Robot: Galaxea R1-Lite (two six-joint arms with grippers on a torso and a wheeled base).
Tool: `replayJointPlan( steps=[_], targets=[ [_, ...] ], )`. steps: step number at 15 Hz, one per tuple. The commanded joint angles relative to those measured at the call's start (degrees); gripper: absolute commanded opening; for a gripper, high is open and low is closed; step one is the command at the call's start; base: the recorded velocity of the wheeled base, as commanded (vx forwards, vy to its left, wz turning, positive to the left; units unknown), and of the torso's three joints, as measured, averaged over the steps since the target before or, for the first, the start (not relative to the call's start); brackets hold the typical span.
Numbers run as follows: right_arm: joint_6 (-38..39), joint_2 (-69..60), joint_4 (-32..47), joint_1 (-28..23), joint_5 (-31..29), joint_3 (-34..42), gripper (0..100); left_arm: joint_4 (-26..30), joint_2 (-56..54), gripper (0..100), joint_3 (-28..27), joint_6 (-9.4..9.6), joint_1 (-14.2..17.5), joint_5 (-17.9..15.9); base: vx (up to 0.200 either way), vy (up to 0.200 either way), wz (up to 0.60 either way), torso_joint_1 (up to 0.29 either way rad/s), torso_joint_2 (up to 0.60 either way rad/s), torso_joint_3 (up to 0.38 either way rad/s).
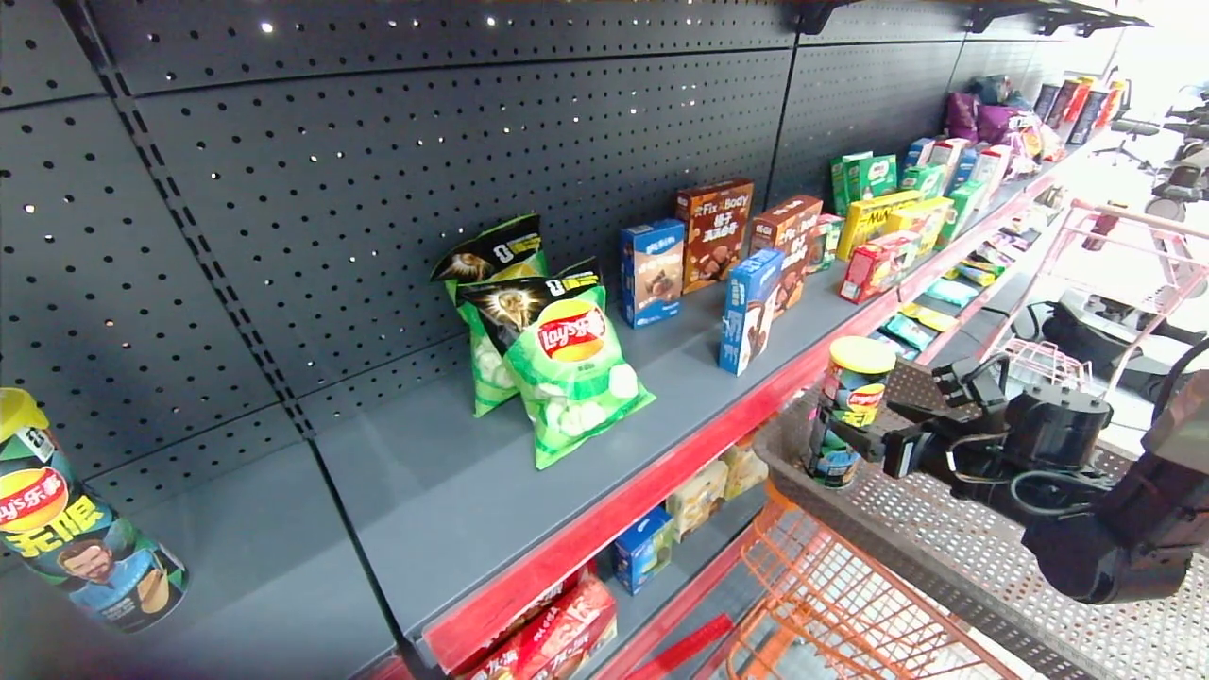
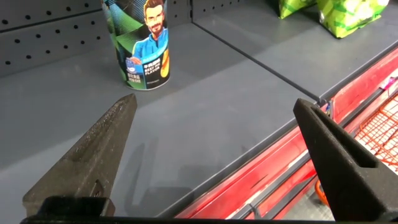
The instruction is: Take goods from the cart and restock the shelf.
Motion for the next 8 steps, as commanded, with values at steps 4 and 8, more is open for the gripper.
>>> replayJointPlan(
  steps=[4, 8],
  targets=[
    [0.0, 7.5, 0.0, 0.6, 1.4, -10.1, 100, 0.0, 0.1, 100, 0.0, -0.01, 0.0, 0.0, 0.0, 0.0, 0.0, 0.0, 0.0, 0.0],
    [0.6, 10.9, 0.5, 1.7, 2.9, -15.9, 100, 0.0, 0.1, 100, 0.0, -0.01, 0.0, 0.0, 0.0, 0.0, 0.0, 0.0, 0.0, 0.0]
  ],
)
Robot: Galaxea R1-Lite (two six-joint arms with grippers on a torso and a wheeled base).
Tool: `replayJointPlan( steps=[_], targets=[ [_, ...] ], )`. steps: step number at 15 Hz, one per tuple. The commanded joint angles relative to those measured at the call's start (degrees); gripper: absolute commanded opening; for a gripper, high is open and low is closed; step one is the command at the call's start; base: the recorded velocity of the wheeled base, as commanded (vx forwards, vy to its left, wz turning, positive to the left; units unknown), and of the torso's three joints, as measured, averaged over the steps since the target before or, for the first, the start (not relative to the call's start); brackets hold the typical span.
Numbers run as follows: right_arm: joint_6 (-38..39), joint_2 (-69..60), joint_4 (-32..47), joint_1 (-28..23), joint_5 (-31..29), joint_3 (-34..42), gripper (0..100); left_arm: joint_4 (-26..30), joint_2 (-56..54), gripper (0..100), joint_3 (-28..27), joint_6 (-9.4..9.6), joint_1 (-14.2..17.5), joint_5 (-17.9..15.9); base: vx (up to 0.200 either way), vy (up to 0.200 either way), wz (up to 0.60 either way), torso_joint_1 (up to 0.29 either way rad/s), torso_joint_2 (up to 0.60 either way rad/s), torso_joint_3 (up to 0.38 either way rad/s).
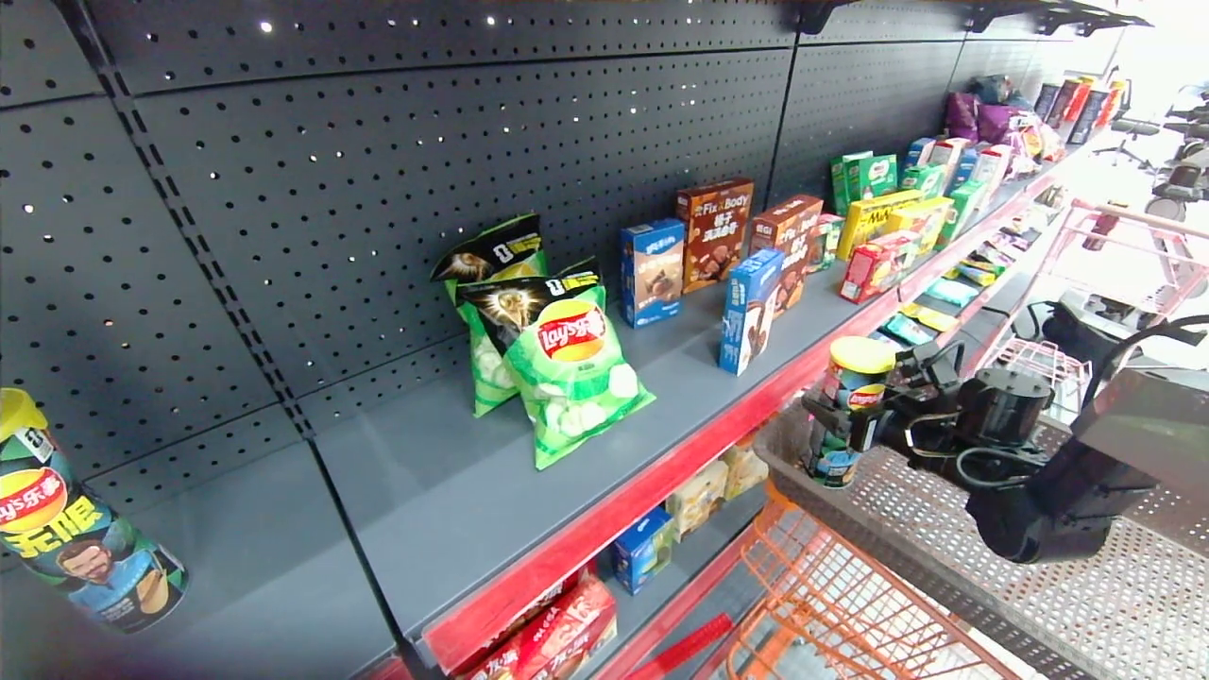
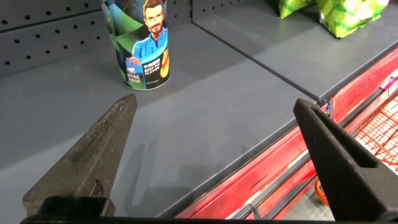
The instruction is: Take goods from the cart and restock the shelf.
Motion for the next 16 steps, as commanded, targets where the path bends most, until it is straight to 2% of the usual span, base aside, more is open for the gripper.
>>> replayJointPlan(
  steps=[1, 10, 11, 16],
  targets=[
    [0.0, 3.2, 0.1, 0.3, 0.9, -2.6, 100, 0.0, 0.1, 100, 0.0, -0.01, 0.0, 0.0, 0.0, 0.0, 0.0, 0.0, 0.0, 0.0],
    [0.0, 4.6, 0.2, -0.7, 1.1, -5.2, 100, 0.0, 0.1, 100, 0.0, -0.01, 0.0, 0.0, 0.0, 0.0, 0.0, 0.0, 0.0, 0.0],
    [0.0, 4.6, 0.2, -0.7, 1.7, -5.2, 0, 0.0, 0.1, 100, 0.0, -0.01, 0.0, 0.0, 0.0, 0.0, 0.0, 0.0, 0.0, 0.0],
    [0.0, 4.2, 0.2, -0.8, 1.9, -5.2, 0, 0.0, 0.1, 100, 0.0, -0.01, 0.0, 0.0, 0.0, 0.0, 0.0, 0.0, 0.0, 0.0]
  ],
)
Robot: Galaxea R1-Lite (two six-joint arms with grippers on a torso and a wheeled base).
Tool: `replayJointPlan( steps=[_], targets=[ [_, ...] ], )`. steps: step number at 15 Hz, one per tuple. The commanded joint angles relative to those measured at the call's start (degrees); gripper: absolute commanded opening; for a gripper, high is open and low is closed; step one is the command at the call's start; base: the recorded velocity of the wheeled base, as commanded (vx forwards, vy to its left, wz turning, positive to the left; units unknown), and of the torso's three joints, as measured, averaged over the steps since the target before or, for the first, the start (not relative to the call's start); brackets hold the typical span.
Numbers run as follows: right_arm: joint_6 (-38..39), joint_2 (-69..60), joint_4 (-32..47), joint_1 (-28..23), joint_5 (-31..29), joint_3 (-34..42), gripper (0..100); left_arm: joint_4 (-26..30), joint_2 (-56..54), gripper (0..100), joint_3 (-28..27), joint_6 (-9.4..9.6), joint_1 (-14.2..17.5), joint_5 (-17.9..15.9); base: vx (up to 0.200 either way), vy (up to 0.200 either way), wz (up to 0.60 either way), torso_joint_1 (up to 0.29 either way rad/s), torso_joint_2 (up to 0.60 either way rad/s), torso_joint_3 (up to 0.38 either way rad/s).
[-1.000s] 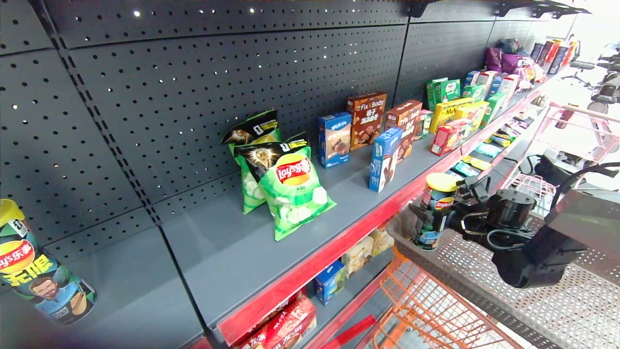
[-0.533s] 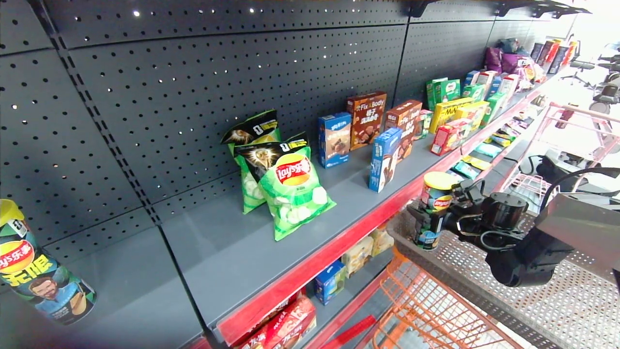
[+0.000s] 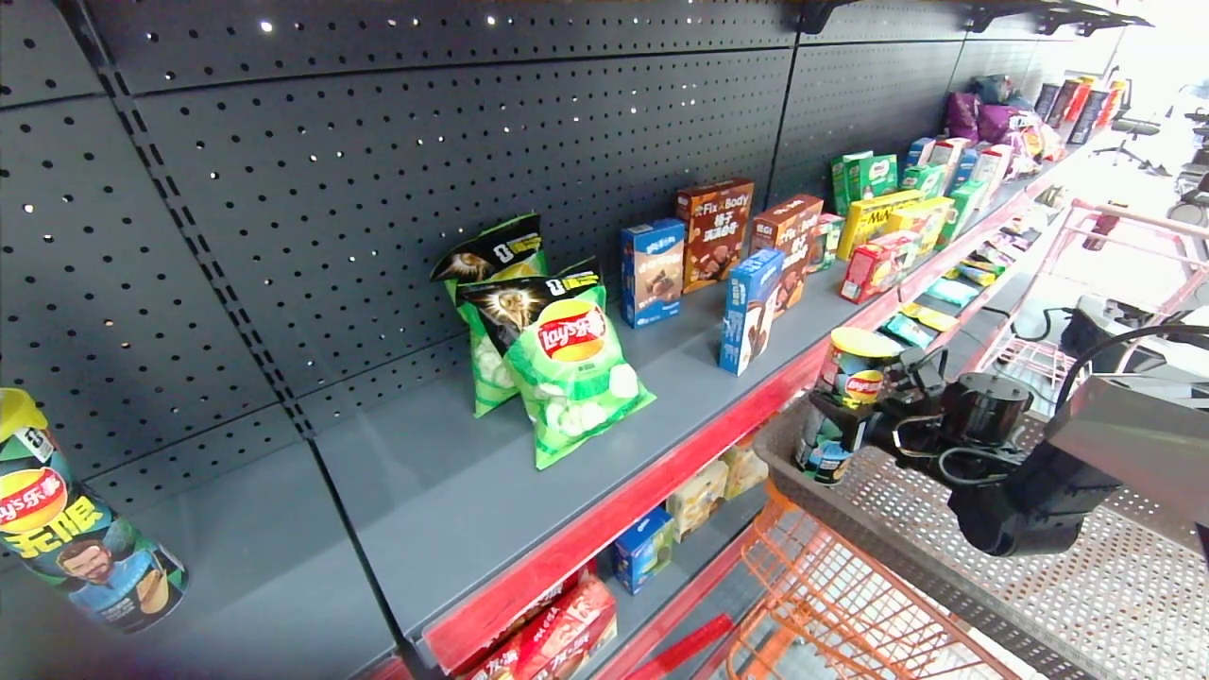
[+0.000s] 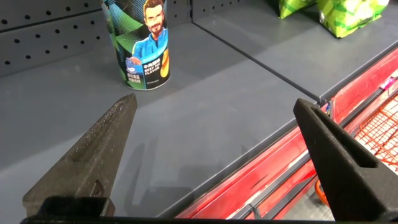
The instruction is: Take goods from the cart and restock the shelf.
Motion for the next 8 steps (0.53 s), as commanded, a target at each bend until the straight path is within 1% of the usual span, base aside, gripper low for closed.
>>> replayJointPlan(
  steps=[1, 5, 6, 8],
  targets=[
    [0.0, -0.3, 0.0, -0.1, 0.2, 0.0, 0, 0.0, 0.1, 100, 0.0, -0.01, 0.0, 0.0, 0.0, 0.0, 0.0, 0.0, 0.0, 0.0],
    [0.0, -5.0, 0.8, 0.1, -0.4, 1.3, 0, 0.0, 0.1, 100, 0.0, -0.01, 0.0, 0.0, 0.0, 0.0, 0.0, 0.0, 0.0, 0.0],
    [0.0, -8.0, 1.9, 0.0, -0.8, 3.2, 0, 0.0, 0.1, 100, 0.0, -0.01, 0.0, 0.0, 0.0, 0.0, 0.0, 0.0, 0.0, 0.0],
    [0.0, -15.5, 4.1, -0.1, -5.1, 8.8, 0, 0.0, 0.1, 100, 0.0, -0.01, 0.0, 0.0, 0.0, 0.0, 0.0, 0.0, 0.0, 0.0]
  ],
)
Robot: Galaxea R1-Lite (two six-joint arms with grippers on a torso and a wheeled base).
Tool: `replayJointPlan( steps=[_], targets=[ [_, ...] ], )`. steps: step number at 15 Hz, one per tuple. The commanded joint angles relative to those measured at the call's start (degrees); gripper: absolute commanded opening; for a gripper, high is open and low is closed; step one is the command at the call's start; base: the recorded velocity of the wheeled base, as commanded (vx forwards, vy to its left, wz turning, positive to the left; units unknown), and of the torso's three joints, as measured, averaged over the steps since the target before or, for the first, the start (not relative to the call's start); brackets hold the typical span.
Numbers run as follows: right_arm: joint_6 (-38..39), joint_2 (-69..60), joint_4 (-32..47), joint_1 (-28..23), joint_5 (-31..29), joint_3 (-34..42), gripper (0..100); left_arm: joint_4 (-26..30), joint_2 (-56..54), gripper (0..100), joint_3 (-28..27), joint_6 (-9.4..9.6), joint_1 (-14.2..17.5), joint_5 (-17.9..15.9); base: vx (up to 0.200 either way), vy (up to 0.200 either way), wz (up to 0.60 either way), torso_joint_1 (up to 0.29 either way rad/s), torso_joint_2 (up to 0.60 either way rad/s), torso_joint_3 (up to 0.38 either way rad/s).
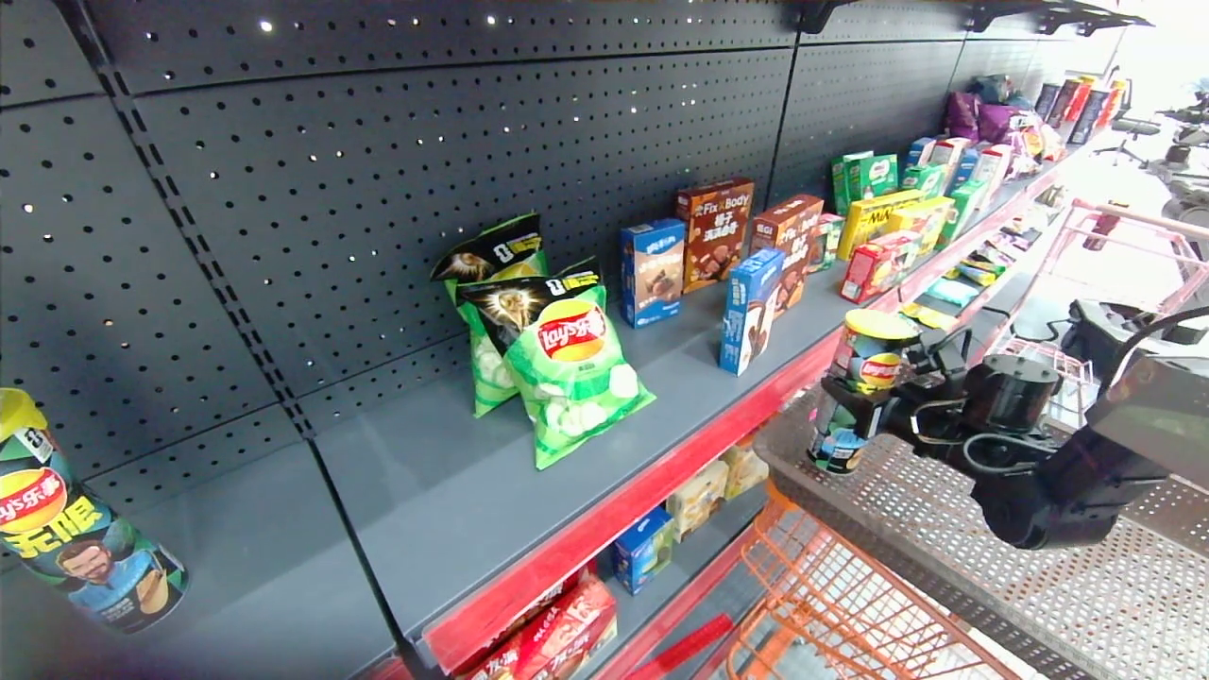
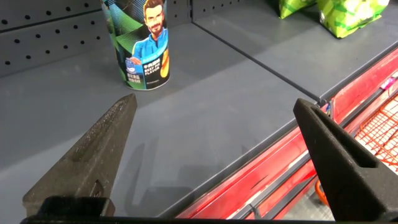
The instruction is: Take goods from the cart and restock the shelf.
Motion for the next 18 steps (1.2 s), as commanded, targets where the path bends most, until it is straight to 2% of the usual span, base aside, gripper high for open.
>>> replayJointPlan(
  steps=[1, 4, 6, 8, 9, 13, 14, 16, 18],
  targets=[
    [0.0, -10.9, 2.3, -0.2, -3.7, 6.1, 0, 0.0, 0.1, 100, 0.0, -0.01, 0.0, 0.0, 0.0, 0.0, 0.0, 0.0, 0.0, 0.0],
    [0.3, -31.2, 12.7, 0.1, -9.7, 16.5, 0, 0.0, 0.1, 100, 0.0, -0.01, 0.0, 0.0, 0.0, 0.0, 0.0, 0.0, 0.0, 0.0],
    [1.4, -38.8, 14.1, 1.0, -12.2, 22.0, 0, 0.0, 0.1, 100, 0.0, -0.01, 0.0, 0.0, 0.0, 0.0, 0.0, 0.0, 0.0, 0.0],
    [1.5, -49.8, 15.7, 4.0, -17.3, 30.3, 0, 0.0, 0.1, 100, 0.0, -0.01, 0.0, 0.0, 0.0, 0.0, 0.0, 0.0, 0.0, 0.0],
    [1.4, -54.6, 19.7, 4.3, -19.1, 31.8, 0, 0.0, 0.1, 100, 0.0, -0.01, 0.0, 0.0, 0.0, 0.0, 0.0, 0.0, 0.0, 0.0],
    [1.4, -73.7, 43.0, 3.7, -20.9, 28.9, 0, 0.0, 0.1, 100, 0.0, -0.01, 0.0, 0.0, 0.0, 0.0, 0.0, 0.0, 0.0, 0.0],
    [1.2, -80.3, 52.6, 4.8, -22.0, 28.2, 0, 0.0, 0.1, 100, 0.0, -0.01, 0.0, 0.0, 0.0, 0.0, 0.0, 0.0, 0.0, 0.0],
    [0.9, -82.9, 56.4, 7.4, -30.8, 28.4, 0, 0.0, 0.1, 100, 0.0, -0.01, 0.0, 0.0, 0.0, 0.0, 0.0, 0.0, 0.0, 0.0],
    [0.9, -83.5, 56.4, 7.8, -31.8, 28.8, 0, 0.0, 0.1, 100, 0.0, -0.01, 0.0, 0.0, 0.0, 0.0, 0.0, 0.0, 0.0, 0.0]
  ],
)
